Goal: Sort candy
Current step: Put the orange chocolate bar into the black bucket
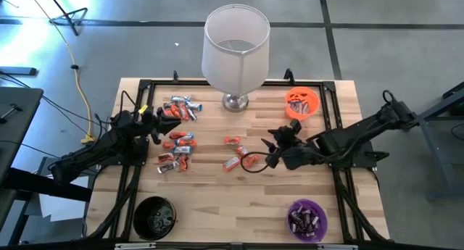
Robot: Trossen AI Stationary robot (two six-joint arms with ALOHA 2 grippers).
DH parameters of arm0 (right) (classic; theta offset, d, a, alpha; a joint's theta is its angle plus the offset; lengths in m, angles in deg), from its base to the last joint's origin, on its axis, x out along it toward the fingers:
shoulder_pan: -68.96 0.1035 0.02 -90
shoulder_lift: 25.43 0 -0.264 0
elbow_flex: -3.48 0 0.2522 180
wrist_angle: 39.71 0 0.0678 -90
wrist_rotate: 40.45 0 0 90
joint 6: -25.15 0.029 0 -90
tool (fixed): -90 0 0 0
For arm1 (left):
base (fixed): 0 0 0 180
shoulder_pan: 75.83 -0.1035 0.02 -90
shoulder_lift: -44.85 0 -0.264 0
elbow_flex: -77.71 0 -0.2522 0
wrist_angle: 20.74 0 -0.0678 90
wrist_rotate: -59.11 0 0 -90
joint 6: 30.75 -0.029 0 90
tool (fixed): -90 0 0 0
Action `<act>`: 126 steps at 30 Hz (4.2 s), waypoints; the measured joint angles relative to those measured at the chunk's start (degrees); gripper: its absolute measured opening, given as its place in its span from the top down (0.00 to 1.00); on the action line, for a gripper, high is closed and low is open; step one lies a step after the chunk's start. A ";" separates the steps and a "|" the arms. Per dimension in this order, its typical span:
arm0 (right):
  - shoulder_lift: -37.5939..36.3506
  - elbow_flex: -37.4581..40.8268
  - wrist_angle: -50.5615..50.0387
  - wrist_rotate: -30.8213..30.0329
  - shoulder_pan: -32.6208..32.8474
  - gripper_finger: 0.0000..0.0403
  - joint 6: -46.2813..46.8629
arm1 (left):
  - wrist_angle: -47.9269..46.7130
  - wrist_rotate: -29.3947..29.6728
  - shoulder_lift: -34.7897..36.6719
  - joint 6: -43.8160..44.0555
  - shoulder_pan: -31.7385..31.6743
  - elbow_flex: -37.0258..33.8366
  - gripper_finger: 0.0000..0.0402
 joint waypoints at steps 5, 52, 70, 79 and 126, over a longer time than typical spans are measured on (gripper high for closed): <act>2.36 0.00 -0.93 0.26 -0.01 0.55 0.06 | 0.03 0.50 -0.01 10.31 -0.03 0.00 0.84; 6.35 0.00 0.54 29.05 -2.25 0.55 19.51 | 4.75 -5.66 -4.69 17.46 8.21 0.01 0.84; 7.76 0.00 0.33 29.90 -2.67 0.55 15.96 | 5.53 11.05 -5.05 21.33 8.66 0.04 0.84; 7.77 0.00 0.34 29.38 -2.91 0.55 15.96 | 5.75 11.43 -5.05 12.69 8.63 0.04 0.84; 7.76 0.00 0.29 24.45 -3.70 0.55 14.45 | -3.89 18.76 -5.07 14.61 8.59 0.00 0.84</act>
